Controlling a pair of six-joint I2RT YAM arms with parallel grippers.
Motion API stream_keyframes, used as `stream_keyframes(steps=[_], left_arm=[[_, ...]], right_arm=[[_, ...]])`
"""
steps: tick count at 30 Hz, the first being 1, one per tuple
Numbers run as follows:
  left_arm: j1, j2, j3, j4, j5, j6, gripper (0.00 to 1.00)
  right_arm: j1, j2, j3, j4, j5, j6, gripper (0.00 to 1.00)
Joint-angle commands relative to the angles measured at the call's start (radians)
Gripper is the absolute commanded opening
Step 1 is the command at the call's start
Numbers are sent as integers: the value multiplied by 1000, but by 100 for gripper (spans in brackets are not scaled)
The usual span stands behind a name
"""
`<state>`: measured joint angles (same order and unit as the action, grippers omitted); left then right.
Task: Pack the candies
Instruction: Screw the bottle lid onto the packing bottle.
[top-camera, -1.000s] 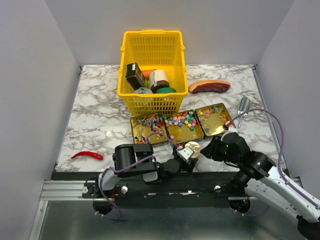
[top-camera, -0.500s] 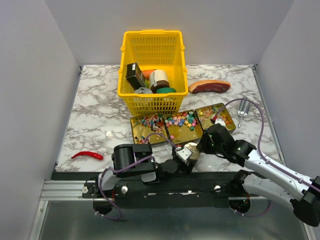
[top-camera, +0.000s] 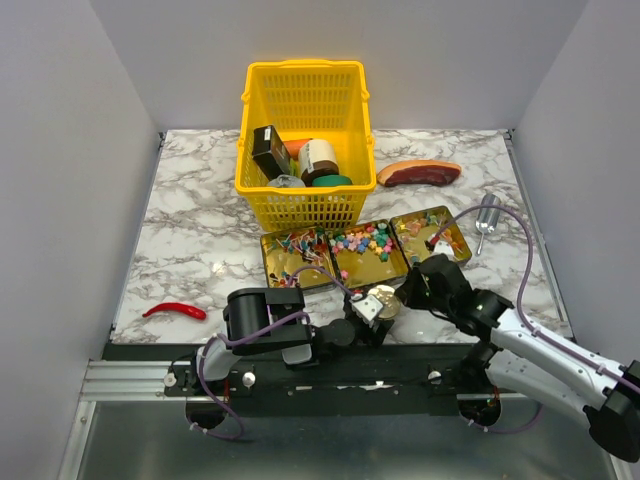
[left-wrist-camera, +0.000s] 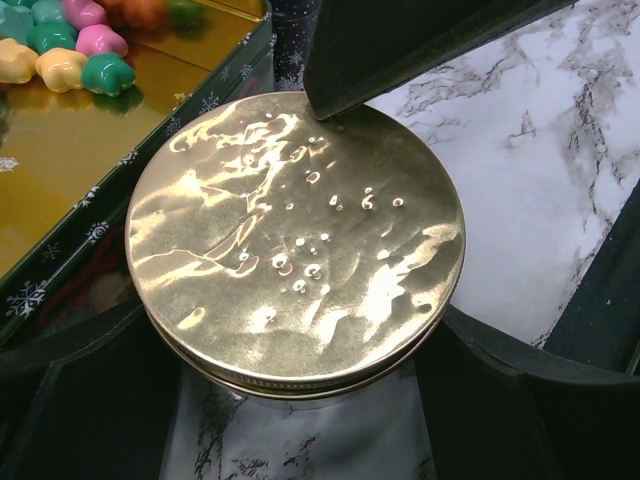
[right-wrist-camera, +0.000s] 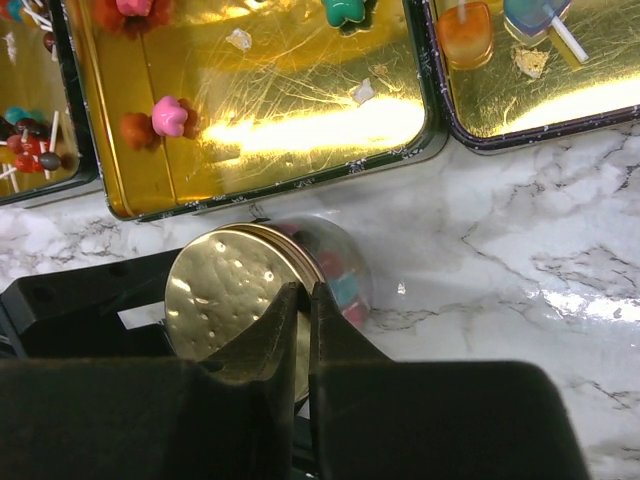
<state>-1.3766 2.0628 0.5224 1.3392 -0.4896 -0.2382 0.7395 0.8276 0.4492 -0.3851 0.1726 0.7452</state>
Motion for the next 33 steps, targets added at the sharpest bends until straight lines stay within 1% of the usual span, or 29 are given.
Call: stream_keyframes(steps=[1,4,6,12,14,22,33], left_arm=[[-15,60,-27,-199,34,-47,70],[-13,63,-21,-213,31,-56,70],[-15,59,-15,-225,23,-56,70],[-15,53,4,-258,13,-58,70],[-15,54,13,-278,11,-58,70],[11,51,36,-302,25,-72,70],[17,57,53,-314,39,-78,70]], right_arm=[[8,-22,-92,-46,-111,33,13],[8,-48,-121,-43,-166,40,9],[8,-67,-139,-40,-255,43,7],[8,-111,-176,-67,-343,71,1],[8,-134,-185,-83,-357,82,1],[8,-326,-207,-208,-384,120,1],[8,-415,-175,-285,-417,125,1]])
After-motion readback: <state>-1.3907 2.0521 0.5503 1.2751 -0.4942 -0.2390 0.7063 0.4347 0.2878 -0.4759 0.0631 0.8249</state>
